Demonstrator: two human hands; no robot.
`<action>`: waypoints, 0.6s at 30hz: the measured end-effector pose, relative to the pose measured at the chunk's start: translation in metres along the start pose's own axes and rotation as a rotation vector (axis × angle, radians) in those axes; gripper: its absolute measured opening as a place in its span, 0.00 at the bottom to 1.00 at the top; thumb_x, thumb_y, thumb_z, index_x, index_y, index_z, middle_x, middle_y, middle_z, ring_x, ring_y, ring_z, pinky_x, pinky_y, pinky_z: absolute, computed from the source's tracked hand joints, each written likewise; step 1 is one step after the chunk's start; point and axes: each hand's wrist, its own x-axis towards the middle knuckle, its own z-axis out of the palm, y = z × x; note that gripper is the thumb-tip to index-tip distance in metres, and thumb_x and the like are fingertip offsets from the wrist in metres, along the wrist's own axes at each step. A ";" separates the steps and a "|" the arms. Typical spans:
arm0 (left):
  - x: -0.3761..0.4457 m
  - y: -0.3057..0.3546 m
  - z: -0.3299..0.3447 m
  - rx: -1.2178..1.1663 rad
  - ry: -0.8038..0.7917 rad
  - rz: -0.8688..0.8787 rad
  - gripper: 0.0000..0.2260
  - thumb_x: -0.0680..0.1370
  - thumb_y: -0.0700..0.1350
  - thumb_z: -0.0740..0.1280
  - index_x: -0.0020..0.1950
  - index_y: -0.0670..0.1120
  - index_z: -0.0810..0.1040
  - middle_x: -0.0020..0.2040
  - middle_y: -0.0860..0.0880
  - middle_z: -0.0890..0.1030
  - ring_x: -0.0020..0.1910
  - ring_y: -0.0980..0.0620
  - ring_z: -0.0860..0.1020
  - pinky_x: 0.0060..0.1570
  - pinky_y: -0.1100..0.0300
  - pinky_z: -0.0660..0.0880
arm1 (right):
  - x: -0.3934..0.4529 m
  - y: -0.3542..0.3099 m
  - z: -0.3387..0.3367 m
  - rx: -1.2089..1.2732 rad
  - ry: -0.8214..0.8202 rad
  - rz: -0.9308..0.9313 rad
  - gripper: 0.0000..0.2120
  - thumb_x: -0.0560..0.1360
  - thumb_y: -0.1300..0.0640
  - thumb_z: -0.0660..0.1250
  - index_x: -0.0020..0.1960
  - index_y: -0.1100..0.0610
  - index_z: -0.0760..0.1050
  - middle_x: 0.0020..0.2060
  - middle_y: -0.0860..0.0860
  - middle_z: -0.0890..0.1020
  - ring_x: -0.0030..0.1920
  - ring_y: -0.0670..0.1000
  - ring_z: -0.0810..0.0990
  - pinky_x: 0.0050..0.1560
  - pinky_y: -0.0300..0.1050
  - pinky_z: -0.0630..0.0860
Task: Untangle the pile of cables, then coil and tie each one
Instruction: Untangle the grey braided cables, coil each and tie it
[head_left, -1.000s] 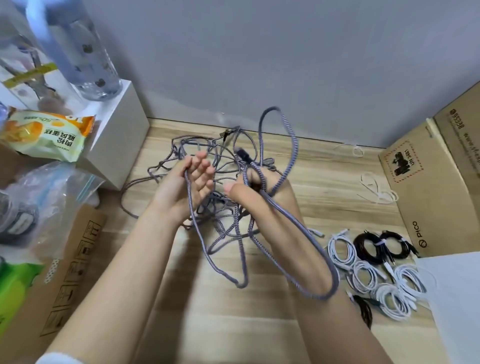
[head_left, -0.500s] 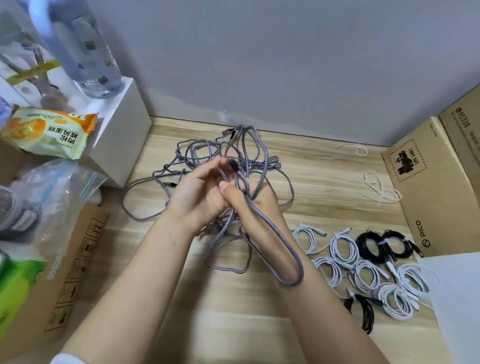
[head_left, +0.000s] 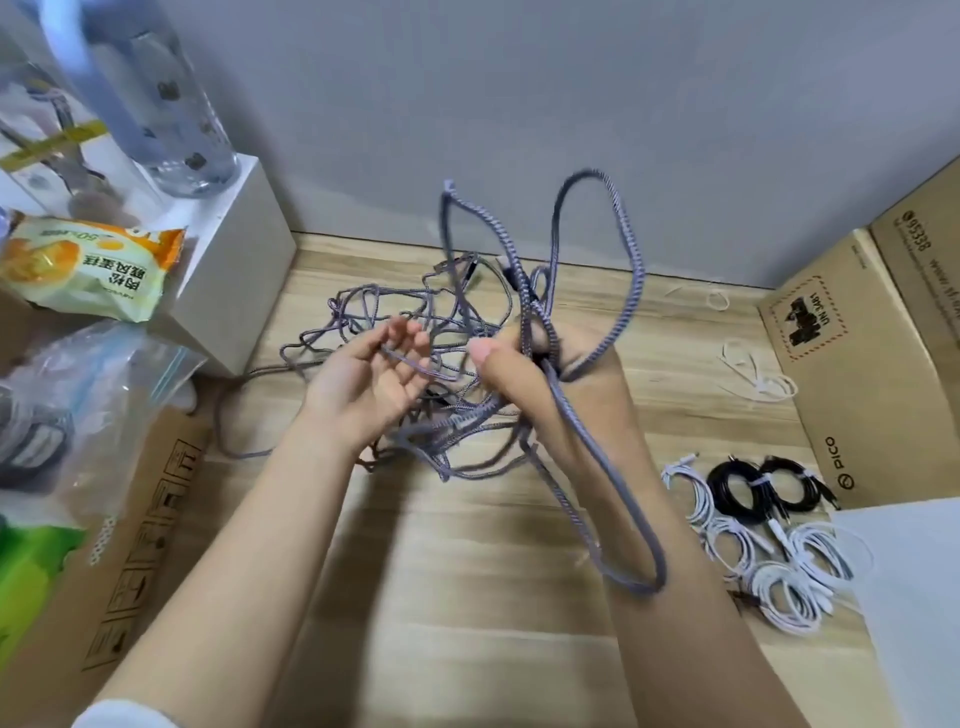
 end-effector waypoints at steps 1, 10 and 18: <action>-0.005 0.000 0.007 0.054 -0.065 0.002 0.05 0.62 0.45 0.70 0.32 0.46 0.84 0.37 0.52 0.83 0.43 0.54 0.81 0.50 0.60 0.76 | -0.004 0.003 0.001 0.101 0.116 -0.043 0.12 0.70 0.58 0.66 0.30 0.58 0.71 0.28 0.54 0.75 0.26 0.40 0.72 0.35 0.38 0.69; -0.034 -0.021 0.036 0.424 -0.140 0.060 0.16 0.80 0.48 0.54 0.62 0.45 0.76 0.52 0.51 0.83 0.49 0.58 0.81 0.39 0.67 0.77 | -0.003 0.027 0.011 -0.028 0.100 0.014 0.06 0.68 0.49 0.69 0.36 0.49 0.76 0.34 0.50 0.83 0.40 0.54 0.81 0.48 0.56 0.78; -0.021 -0.013 0.038 0.332 -0.106 0.011 0.12 0.77 0.45 0.58 0.43 0.47 0.81 0.37 0.51 0.81 0.32 0.55 0.79 0.31 0.65 0.74 | -0.014 0.023 0.020 0.023 0.117 -0.002 0.20 0.64 0.40 0.62 0.42 0.55 0.77 0.35 0.55 0.81 0.42 0.58 0.79 0.49 0.61 0.76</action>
